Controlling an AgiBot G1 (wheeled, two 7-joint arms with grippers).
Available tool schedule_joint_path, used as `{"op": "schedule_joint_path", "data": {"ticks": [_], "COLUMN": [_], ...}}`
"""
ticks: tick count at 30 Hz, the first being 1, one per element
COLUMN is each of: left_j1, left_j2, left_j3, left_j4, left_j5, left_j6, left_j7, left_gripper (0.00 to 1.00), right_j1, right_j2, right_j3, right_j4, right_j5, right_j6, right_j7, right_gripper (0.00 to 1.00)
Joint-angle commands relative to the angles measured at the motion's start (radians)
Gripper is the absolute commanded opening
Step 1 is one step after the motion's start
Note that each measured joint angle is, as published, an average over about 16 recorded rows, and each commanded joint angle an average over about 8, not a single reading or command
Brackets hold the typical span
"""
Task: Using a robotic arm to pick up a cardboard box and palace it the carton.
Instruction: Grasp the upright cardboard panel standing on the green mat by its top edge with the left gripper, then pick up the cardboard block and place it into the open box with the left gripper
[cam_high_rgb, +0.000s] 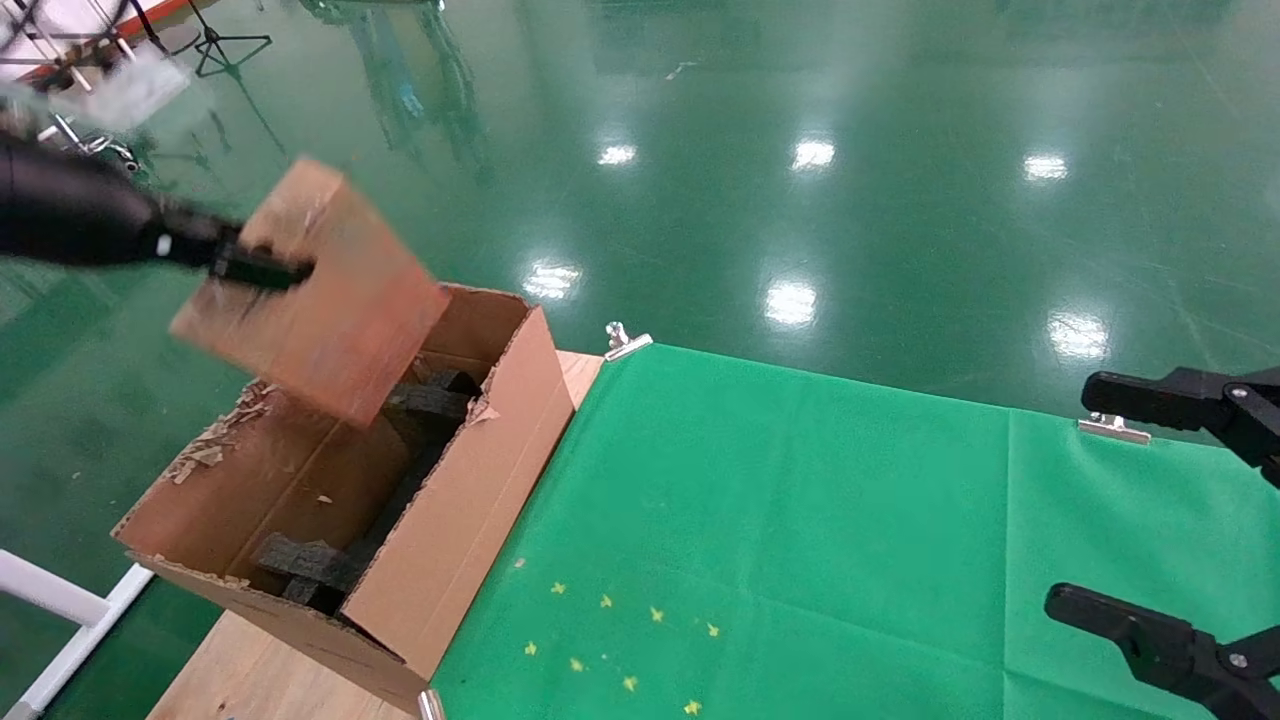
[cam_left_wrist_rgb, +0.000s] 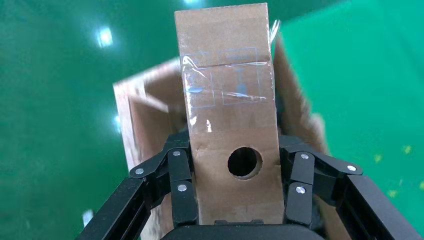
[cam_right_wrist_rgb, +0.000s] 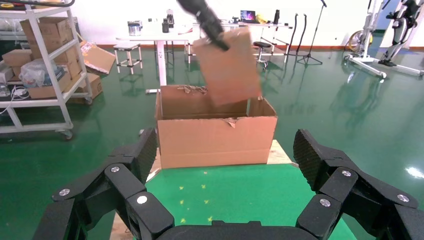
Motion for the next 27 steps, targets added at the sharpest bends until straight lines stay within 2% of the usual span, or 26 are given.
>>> {"op": "schedule_joint_path", "data": {"ticks": [1,7,14,27], "left_j1": [0.025,0.100,0.155,0.201], "left_j2": [-0.021,-0.016,0.026,0.127], "left_j3": [0.008,0.032,0.038,0.050], "left_j4": [0.060,0.236,0.405,0.673], "left_j5": [-0.006,0.012,0.008,0.017], "left_j6": [-0.009,-0.102,-0.209,-0.322], "left_j7": [0.063,0.182,0.280,0.378], "left_gripper": [0.00,0.00,0.00,0.00], "right_j1": [0.000,0.000,0.000,0.000], "right_j2": [0.000,0.000,0.000,0.000], "right_j3": [0.000,0.000,0.000,0.000], "right_j4": [0.000,0.000,0.000,0.000], "right_j5": [0.000,0.000,0.000,0.000], "right_j6": [0.000,0.000,0.000,0.000], "right_j7": [0.000,0.000,0.000,0.000], "right_gripper": [1.00,1.00,1.00,1.00]}}
